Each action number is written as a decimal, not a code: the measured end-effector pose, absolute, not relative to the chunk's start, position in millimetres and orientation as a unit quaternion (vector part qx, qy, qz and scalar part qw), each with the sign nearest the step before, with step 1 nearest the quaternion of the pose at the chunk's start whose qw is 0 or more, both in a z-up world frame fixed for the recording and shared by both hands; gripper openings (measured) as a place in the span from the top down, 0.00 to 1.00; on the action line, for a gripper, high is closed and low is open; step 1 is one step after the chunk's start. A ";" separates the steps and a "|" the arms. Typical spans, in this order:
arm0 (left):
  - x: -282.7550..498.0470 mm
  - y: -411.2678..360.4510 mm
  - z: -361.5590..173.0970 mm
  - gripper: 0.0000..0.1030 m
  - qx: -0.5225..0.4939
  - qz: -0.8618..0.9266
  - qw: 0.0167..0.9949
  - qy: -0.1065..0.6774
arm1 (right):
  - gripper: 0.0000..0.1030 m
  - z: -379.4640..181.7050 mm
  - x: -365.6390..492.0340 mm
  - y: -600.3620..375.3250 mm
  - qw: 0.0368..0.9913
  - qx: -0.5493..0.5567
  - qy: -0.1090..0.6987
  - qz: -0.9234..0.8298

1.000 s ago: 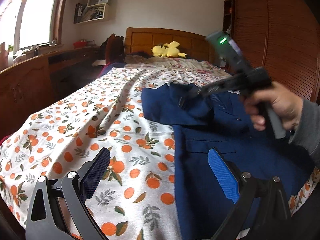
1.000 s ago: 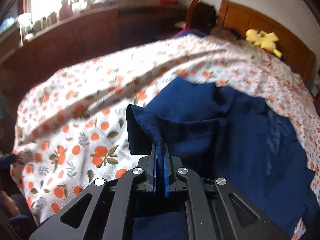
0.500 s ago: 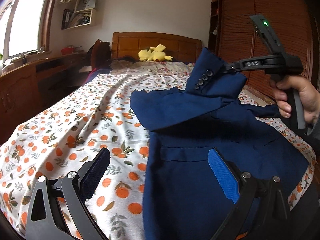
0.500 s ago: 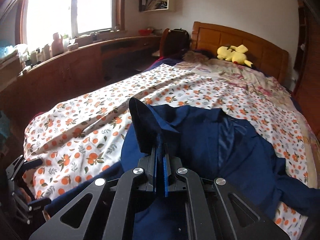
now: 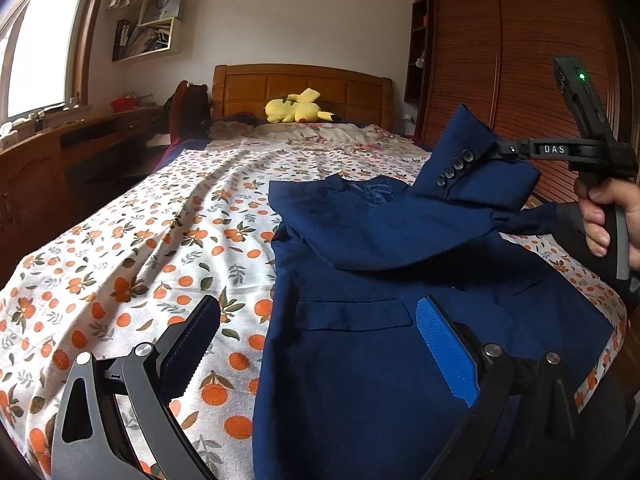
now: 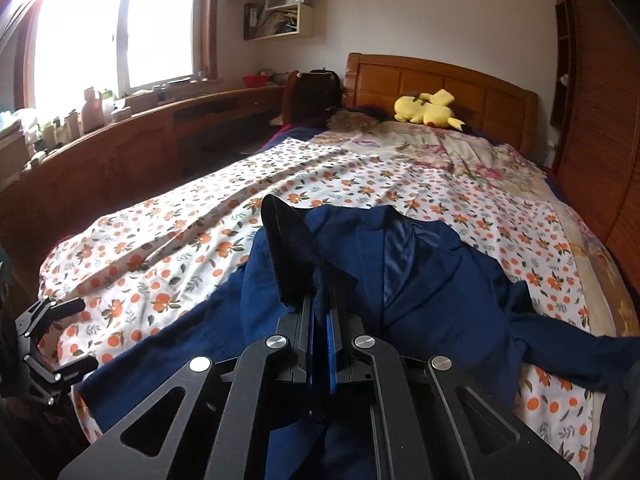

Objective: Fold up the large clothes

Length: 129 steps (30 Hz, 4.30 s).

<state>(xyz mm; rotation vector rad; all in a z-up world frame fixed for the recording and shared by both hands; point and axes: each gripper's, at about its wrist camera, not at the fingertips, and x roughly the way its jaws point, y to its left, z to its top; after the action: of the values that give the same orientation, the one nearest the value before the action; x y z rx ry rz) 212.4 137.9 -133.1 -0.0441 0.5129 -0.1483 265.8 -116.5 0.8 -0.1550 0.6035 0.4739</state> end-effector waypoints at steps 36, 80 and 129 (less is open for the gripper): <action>247.3 73.7 -143.8 0.04 -0.006 -0.124 0.957 0.263 | 0.57 -80.4 207.1 -213.8 0.923 -0.084 0.356 0.118; 292.8 -2.1 -168.4 0.04 0.007 -0.173 0.943 0.284 | 0.93 -87.5 257.8 -262.0 0.917 -0.096 0.384 0.053; 290.0 13.9 -151.9 0.03 -0.011 -0.123 0.966 0.226 | 0.35 -124.9 379.4 -399.4 0.909 0.068 0.410 -0.031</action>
<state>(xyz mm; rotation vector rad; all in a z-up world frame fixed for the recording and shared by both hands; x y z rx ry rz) 290.0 13.9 -151.9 -0.0215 0.4577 -0.2490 379.4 -399.4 -124.9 0.1400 0.8451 -0.0647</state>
